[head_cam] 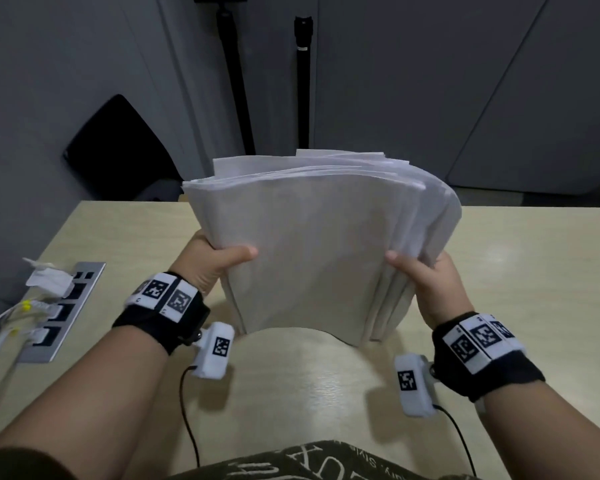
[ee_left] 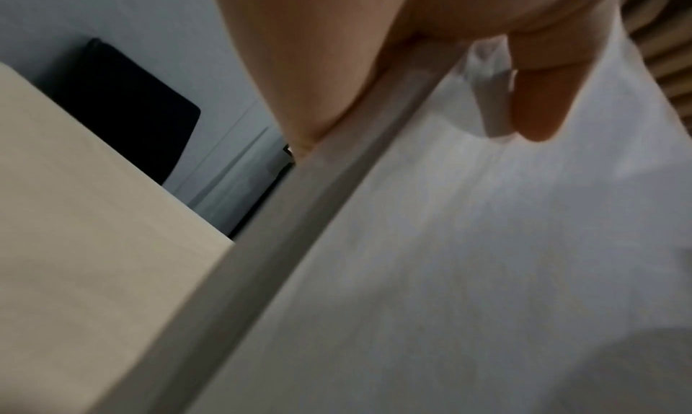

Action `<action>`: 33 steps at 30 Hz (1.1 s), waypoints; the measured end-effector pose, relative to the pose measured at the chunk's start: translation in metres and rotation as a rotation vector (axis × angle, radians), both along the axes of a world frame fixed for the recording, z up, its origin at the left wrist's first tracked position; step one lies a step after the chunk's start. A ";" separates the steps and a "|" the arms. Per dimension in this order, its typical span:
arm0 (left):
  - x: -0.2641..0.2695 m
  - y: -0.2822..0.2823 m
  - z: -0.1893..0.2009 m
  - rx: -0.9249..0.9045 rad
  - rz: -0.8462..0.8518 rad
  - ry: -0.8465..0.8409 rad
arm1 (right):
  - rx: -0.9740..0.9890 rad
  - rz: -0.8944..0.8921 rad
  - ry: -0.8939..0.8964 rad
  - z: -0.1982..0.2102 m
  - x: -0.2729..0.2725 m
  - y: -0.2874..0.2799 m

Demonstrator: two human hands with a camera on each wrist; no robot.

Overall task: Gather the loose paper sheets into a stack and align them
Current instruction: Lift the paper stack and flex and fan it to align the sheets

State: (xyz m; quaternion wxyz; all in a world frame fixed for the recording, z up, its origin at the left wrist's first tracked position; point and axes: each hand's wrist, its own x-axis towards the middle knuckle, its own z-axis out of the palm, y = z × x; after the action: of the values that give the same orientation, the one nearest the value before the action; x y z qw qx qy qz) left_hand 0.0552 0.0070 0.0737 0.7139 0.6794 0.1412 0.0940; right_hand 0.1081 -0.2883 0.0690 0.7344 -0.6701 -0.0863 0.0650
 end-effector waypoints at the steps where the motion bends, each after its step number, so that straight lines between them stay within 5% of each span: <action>1: 0.000 0.001 -0.002 0.008 -0.034 0.017 | -0.020 0.029 0.009 -0.001 0.001 0.001; 14: 0.002 0.002 -0.001 0.024 -0.206 0.040 | 0.009 0.086 0.089 0.007 -0.004 0.012; 25: 0.004 0.011 -0.007 0.092 0.051 0.036 | -0.251 0.065 0.040 0.012 -0.009 0.015; 33: -0.006 0.012 0.001 -0.073 -0.203 -0.024 | -0.317 0.065 -0.018 0.018 -0.011 0.016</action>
State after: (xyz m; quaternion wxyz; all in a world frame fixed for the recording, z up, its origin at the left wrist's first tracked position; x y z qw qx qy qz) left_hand 0.0495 0.0191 0.0751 0.7458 0.6624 0.0663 0.0241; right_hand 0.0975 -0.2726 0.0866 0.6163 -0.7749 -0.1033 0.0953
